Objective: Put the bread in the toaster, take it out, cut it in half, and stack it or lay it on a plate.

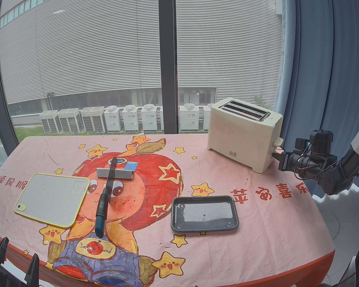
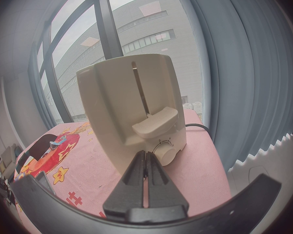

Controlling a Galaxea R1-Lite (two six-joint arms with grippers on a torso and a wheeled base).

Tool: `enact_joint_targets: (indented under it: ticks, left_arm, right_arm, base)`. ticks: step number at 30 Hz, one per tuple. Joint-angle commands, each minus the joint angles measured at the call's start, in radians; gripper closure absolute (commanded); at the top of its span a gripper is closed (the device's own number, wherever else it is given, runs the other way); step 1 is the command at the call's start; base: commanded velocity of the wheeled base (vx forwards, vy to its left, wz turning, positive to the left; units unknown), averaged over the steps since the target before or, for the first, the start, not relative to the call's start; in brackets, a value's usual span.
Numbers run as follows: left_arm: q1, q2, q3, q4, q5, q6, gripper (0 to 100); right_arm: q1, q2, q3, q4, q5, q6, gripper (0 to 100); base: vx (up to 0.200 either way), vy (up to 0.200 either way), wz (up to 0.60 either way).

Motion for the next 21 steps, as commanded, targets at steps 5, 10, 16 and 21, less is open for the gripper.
enact_joint_targets:
  ticks: [5,10,16,21]
  left_arm:
    - [0.000,0.000,0.016,0.000,0.000,0.000,0]
    - [0.000,0.000,0.016,0.000,0.000,0.000,0]
    - [0.000,0.000,0.016,0.000,0.000,0.000,0]
    - [0.000,0.000,0.016,0.000,0.000,0.000,0]
  right_arm:
    - [0.003,0.009,-0.006,0.000,-0.001,0.000,100]
    - [0.003,0.009,-0.005,0.000,-0.001,0.000,100]
    - [0.001,0.009,-0.005,0.000,-0.001,0.000,100]
    - [0.000,0.017,-0.005,0.000,-0.001,0.000,100]
  base:
    - [0.000,0.000,0.00]
    - [0.000,0.000,0.00]
    - [0.000,0.000,0.00]
    - [0.000,0.000,0.00]
